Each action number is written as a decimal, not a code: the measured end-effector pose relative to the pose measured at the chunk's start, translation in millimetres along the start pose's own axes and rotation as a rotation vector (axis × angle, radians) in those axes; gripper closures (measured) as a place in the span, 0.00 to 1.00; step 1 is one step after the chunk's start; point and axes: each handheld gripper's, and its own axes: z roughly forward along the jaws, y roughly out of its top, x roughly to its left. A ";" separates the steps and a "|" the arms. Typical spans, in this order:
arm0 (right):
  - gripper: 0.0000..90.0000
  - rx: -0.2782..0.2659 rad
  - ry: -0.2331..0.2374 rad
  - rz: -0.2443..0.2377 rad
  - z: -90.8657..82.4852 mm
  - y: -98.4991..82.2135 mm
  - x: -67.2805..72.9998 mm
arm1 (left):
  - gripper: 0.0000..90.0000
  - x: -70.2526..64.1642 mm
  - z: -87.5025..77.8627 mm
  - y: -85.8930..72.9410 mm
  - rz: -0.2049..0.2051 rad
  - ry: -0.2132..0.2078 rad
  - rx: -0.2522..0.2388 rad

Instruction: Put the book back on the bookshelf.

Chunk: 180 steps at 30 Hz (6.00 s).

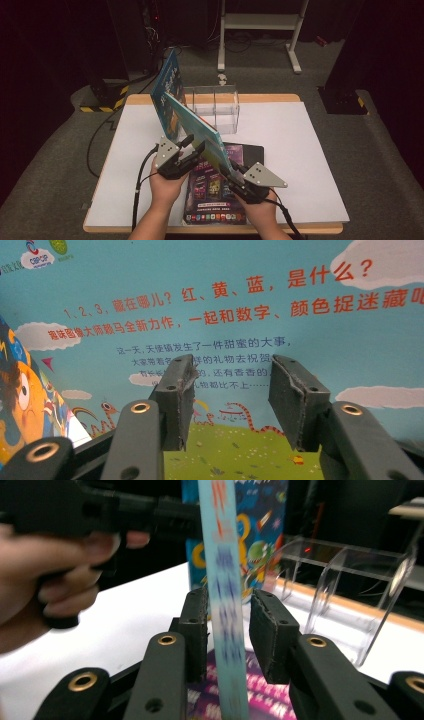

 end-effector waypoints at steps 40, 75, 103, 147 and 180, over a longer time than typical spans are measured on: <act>0.77 0.009 0.254 0.001 -4.4 -11.5 11.7 | 0.51 14.2 -25.3 0.5 0.011 -0.006 -0.006; 0.76 0.004 0.238 0.006 -3.0 -16.4 22.3 | 0.27 -45.7 -48.6 -11.8 -0.013 -0.096 0.055; 0.63 -0.003 0.223 -0.003 -42.2 -13.7 -8.3 | 0.29 -33.0 -52.4 -10.9 -0.002 -0.072 0.058; 0.65 0.045 0.010 0.213 -34.6 -60.8 -81.8 | 0.60 -10.3 -84.8 -1.1 0.072 0.040 0.072; 0.65 0.035 0.004 0.209 -32.6 -57.8 -85.7 | 0.90 18.9 -107.7 9.0 0.111 0.121 0.007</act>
